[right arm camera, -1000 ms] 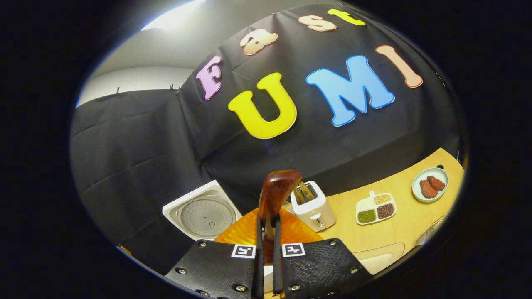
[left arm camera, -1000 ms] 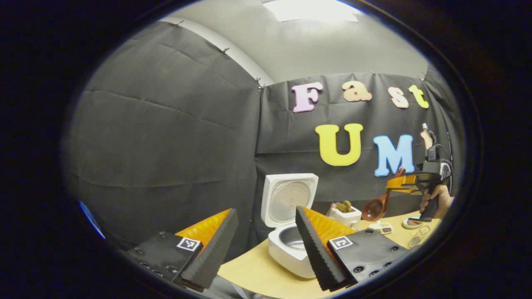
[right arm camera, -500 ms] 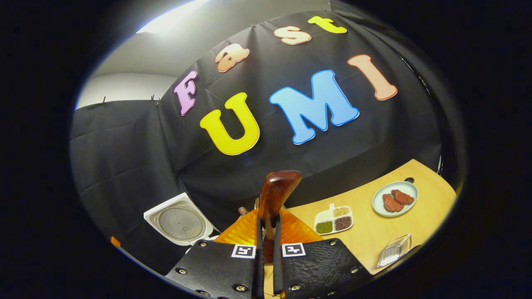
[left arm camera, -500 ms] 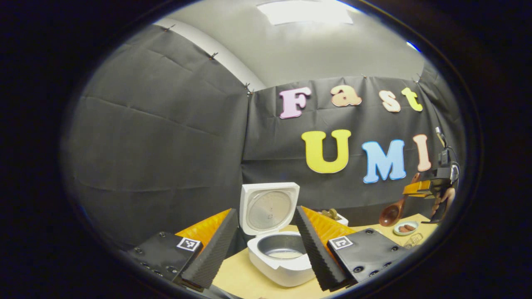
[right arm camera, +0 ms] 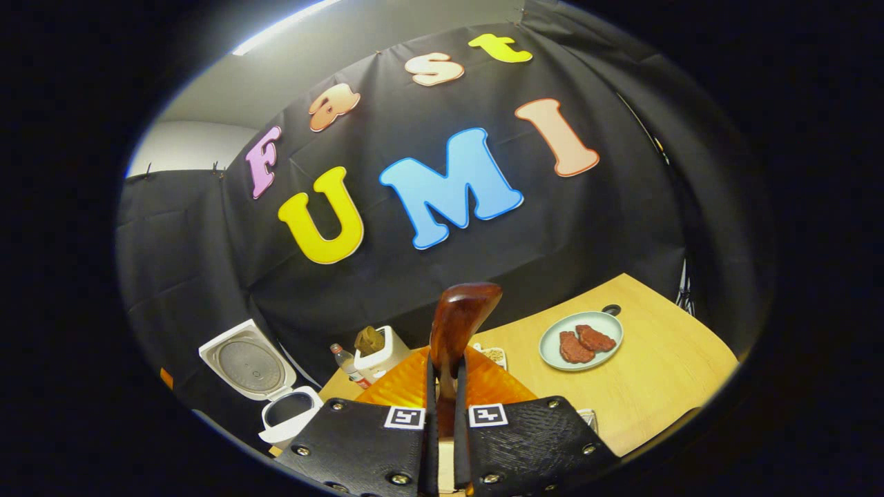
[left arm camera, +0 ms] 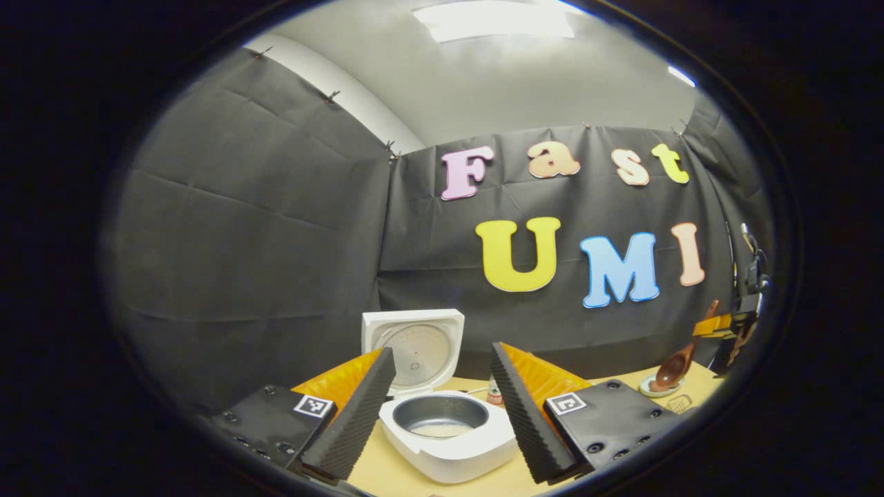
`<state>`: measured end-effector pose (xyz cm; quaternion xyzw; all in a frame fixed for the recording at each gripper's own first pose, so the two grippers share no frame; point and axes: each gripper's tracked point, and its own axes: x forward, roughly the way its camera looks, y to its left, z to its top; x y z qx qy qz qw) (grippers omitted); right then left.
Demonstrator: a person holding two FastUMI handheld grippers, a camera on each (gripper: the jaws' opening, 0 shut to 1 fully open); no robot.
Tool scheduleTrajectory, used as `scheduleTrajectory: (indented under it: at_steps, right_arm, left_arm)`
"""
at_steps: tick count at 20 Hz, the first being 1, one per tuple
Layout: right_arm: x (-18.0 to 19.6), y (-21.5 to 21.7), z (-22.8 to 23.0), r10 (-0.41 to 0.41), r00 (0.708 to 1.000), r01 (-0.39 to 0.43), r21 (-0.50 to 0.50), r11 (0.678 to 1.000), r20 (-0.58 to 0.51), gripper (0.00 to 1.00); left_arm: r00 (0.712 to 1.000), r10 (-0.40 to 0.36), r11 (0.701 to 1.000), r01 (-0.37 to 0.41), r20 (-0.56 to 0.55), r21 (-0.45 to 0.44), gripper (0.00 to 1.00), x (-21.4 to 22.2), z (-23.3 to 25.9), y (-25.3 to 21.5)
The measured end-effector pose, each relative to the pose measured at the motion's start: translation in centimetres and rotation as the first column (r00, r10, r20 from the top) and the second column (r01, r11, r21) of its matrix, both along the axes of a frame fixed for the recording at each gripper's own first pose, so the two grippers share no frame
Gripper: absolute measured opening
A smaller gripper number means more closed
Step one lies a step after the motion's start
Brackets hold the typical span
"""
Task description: Close the left gripper, press the button to open the rice cooker; take a wooden spoon from the chopstick holder with the right hand, scoop a spoonful of rice and pour it into the rice cooker, then put the wooden spoon back into the chopstick holder.
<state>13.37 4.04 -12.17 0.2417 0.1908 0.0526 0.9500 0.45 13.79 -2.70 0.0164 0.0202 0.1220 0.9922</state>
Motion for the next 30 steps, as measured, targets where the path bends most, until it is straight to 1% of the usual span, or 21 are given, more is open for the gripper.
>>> scheduleTrajectory:
  at_steps: [3, 4, 5, 10, 13, 14, 18, 19, 22, 23, 24, 25, 26, 27, 28, 29, 30]
  right_arm:
    - [-0.8, -3.1, -2.2, -0.042, 0.999, 0.041, -0.030, 0.999, -0.035, 0.08]
    - [-1.0, -4.0, -3.0, -0.054, 0.997, 0.052, -0.038, 0.998, -0.048, 0.09]
    - [-1.4, -4.6, -3.9, -0.062, 0.996, 0.059, -0.047, 0.997, -0.065, 0.09]
    - [-3.1, -7.1, -8.2, -0.088, 0.987, 0.076, -0.091, 0.993, -0.132, 0.09]
    - [-3.8, -7.4, -10.5, -0.088, 0.981, 0.073, -0.092, 0.993, -0.174, 0.09]
    - [-4.0, -7.3, -11.2, -0.084, 0.978, 0.070, -0.084, 0.994, -0.189, 0.09]
    - [-4.2, -7.0, -13.5, -0.085, 0.970, 0.073, -0.061, 0.995, -0.227, 0.09]
    - [-4.3, -7.0, -14.0, -0.085, 0.968, 0.075, -0.051, 0.996, -0.236, 0.09]
    - [-4.5, -7.2, -15.4, -0.076, 0.959, 0.074, -0.018, 0.997, -0.274, 0.09]
    - [-4.8, -7.1, -15.8, -0.072, 0.956, 0.073, -0.007, 0.997, -0.285, 0.09]
    - [-5.2, -7.2, -16.1, -0.069, 0.951, 0.070, -0.005, 0.998, -0.301, 0.11]
    - [-5.6, -7.2, -16.4, -0.060, 0.950, 0.062, -0.005, 0.998, -0.308, 0.11]
    - [-5.8, -7.6, -16.5, -0.058, 0.948, 0.053, -0.022, 0.998, -0.312, 0.11]
    - [-6.3, -7.3, -16.6, -0.046, 0.951, 0.035, -0.039, 0.999, -0.306, 0.13]
    - [-6.8, -7.4, -16.5, -0.039, 0.953, 0.018, -0.075, 0.997, -0.301, 0.15]
    - [-7.1, -7.9, -16.0, -0.042, 0.959, 0.009, -0.116, 0.993, -0.281, 0.17]
    - [-7.1, -8.5, -15.3, -0.047, 0.965, 0.008, -0.152, 0.988, -0.258, 0.23]
  left_arm:
    - [1.000, -0.020, 1.000, 0.020, 0.002, -0.005, 0.99, 0.6, 0.1, -1.8]
    - [1.000, -0.025, 1.000, 0.025, 0.001, 0.004, 0.96, 0.8, 0.1, -2.2]
    - [1.000, -0.028, 1.000, 0.029, -0.002, 0.010, 0.99, 1.0, 0.1, -2.7]
    - [0.999, -0.047, 0.999, 0.047, -0.017, 0.020, 0.99, 1.1, -0.2, -4.6]
    - [0.998, -0.050, 0.998, 0.051, -0.026, 0.036, 0.99, 1.1, -0.1, -5.2]
    - [0.998, -0.049, 0.998, 0.050, -0.029, 0.043, 0.96, 1.0, -0.2, -5.3]
    - [0.998, -0.044, 0.997, 0.046, -0.041, 0.055, 0.96, 0.8, -0.4, -5.7]
    - [0.998, -0.043, 0.997, 0.045, -0.042, 0.061, 0.99, 0.7, -0.4, -5.7]
    - [0.998, -0.037, 0.997, 0.040, -0.041, 0.072, 0.99, 0.7, -0.2, -5.5]
    - [0.998, -0.037, 0.997, 0.040, -0.041, 0.071, 0.96, 0.9, -0.2, -5.6]
    - [0.999, -0.037, 0.997, 0.040, -0.039, 0.070, 0.99, 1.0, -0.2, -5.6]
    - [0.999, -0.036, 0.997, 0.039, -0.036, 0.068, 0.99, 1.2, -0.2, -5.5]
    - [0.999, -0.036, 0.997, 0.038, -0.033, 0.067, 0.99, 1.3, -0.1, -5.5]
    - [0.999, -0.037, 0.997, 0.039, -0.033, 0.067, 0.96, 1.5, -0.2, -5.4]
    - [0.999, -0.039, 0.997, 0.042, -0.036, 0.067, 0.99, 1.7, -0.4, -5.4]
    - [0.998, -0.041, 0.997, 0.044, -0.040, 0.066, 0.96, 2.0, -0.5, -5.4]
    - [0.998, -0.043, 0.997, 0.046, -0.042, 0.064, 0.99, 2.4, -0.8, -5.4]
